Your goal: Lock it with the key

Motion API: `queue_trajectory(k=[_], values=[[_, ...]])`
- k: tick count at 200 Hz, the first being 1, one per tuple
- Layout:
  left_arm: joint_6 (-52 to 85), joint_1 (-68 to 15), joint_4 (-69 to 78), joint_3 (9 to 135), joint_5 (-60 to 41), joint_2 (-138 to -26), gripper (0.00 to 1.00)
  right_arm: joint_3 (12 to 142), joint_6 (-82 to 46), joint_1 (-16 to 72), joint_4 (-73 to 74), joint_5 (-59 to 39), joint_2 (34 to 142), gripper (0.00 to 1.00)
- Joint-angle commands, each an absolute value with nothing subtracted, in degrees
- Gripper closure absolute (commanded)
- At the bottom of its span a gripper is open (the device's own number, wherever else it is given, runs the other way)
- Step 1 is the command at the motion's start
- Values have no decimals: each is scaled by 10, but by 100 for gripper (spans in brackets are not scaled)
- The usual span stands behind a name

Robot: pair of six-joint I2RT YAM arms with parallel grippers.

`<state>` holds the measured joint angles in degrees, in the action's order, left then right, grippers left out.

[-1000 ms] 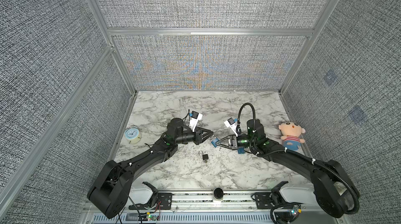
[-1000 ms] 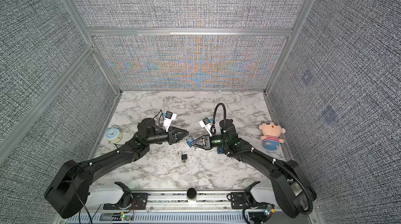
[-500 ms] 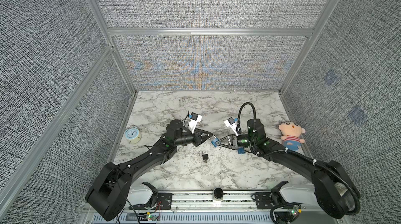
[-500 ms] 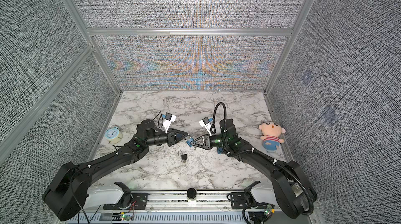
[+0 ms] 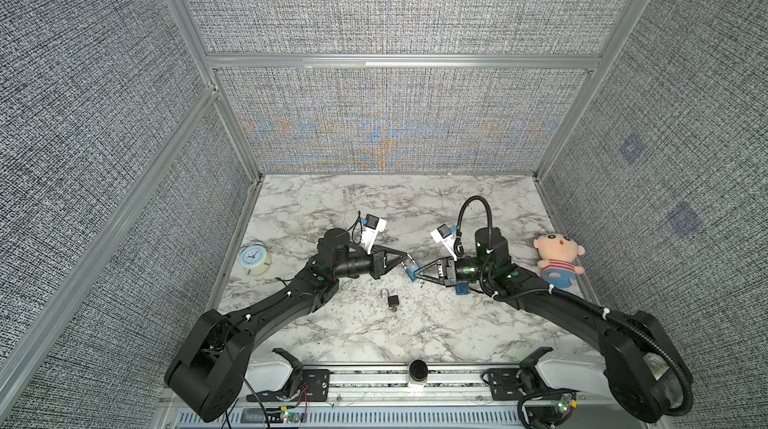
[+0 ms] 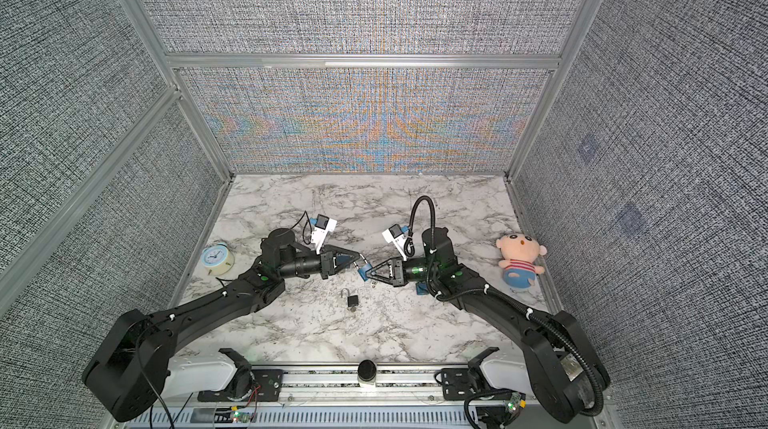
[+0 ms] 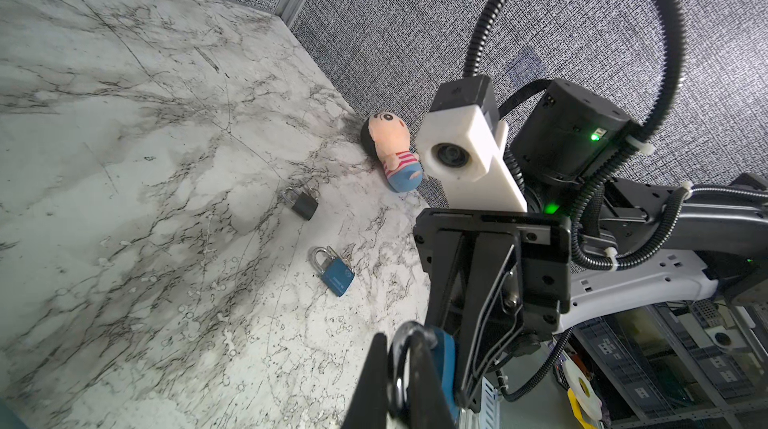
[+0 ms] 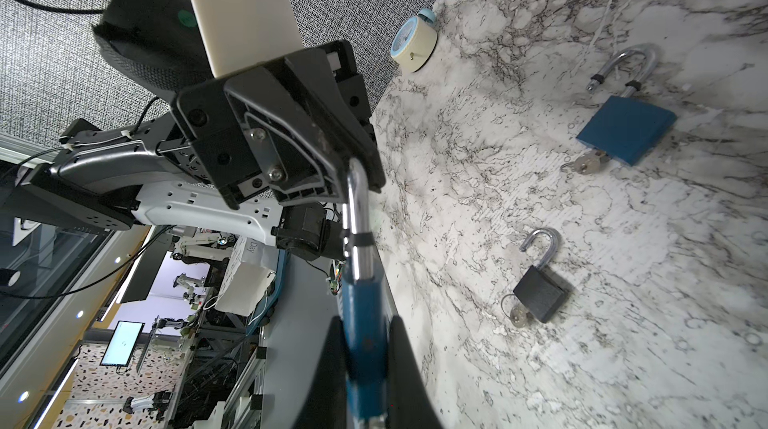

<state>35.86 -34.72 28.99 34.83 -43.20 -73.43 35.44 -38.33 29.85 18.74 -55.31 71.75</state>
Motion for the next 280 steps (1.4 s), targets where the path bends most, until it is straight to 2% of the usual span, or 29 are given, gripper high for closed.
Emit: queue_trajectory(k=[1, 97, 280], values=[[334, -347, 279, 345, -433, -737, 100, 350, -429, 300, 267, -578, 712, 100], [339, -348, 287, 334, -435, -736, 100, 343, -468, 300, 316, -577, 706, 100], [381, -385, 314, 271, -417, -698, 100, 390, -457, 301, 327, -523, 772, 100]])
